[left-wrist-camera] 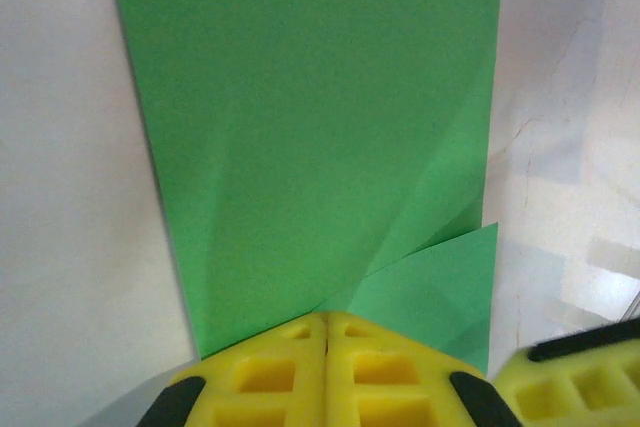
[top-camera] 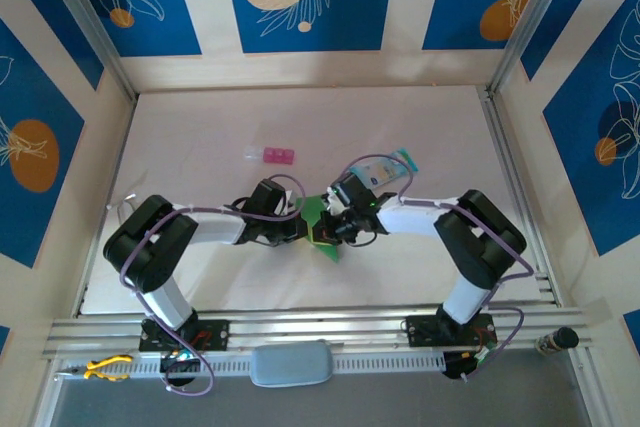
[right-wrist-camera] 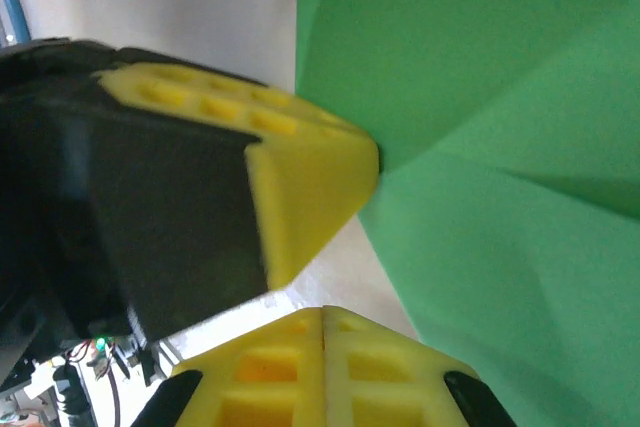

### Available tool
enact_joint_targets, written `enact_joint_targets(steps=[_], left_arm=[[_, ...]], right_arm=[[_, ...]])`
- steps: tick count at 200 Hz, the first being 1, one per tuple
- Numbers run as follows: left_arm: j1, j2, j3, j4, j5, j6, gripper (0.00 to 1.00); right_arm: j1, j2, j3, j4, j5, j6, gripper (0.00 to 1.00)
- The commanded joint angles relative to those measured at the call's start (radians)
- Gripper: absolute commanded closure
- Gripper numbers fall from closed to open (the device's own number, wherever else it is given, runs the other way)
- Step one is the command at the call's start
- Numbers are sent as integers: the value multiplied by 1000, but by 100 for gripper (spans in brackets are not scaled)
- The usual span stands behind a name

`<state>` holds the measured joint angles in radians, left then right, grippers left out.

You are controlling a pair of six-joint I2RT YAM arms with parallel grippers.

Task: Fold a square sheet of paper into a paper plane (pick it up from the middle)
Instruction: Third fold the triangle at the center of the table.

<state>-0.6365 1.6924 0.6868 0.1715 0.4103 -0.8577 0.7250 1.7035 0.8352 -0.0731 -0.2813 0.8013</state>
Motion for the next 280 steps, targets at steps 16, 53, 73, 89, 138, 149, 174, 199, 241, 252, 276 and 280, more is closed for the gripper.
enact_joint_targets(steps=[16,53,73,89,138,149,174,199,241,252,276,280], left_arm=[[-2,16,-15,-70,-46,6,96],[-2,16,-24,-65,-53,-3,97],[-3,19,-23,-62,-53,-4,97],[-2,18,-20,-62,-48,-4,97],[-3,16,-23,-60,-46,-7,97],[-3,15,-22,-59,-47,-7,97],[-2,10,-23,-64,-53,-9,97],[-1,10,-27,-54,-59,-9,98],[2,19,-26,-55,-69,-14,99],[3,20,-25,-56,-69,-14,99],[2,18,-27,-60,-68,-14,99],[2,17,-27,-61,-70,-14,99]], right_arm=[[11,76,8,-16,21,-2,98],[19,4,-59,-67,23,-22,98],[18,-55,-85,-73,25,-17,98],[13,-77,-73,-71,16,-19,98],[2,3,28,-26,-23,-16,98],[2,37,43,-17,-29,-18,98],[-1,76,32,-15,-26,-16,98],[-4,43,-37,-14,-16,-23,98],[-14,-63,-169,-14,-7,-30,98],[-21,-94,-205,-14,-6,-31,98],[-35,-167,-269,-20,-16,-43,98],[-37,-180,-276,-24,-14,-45,98]])
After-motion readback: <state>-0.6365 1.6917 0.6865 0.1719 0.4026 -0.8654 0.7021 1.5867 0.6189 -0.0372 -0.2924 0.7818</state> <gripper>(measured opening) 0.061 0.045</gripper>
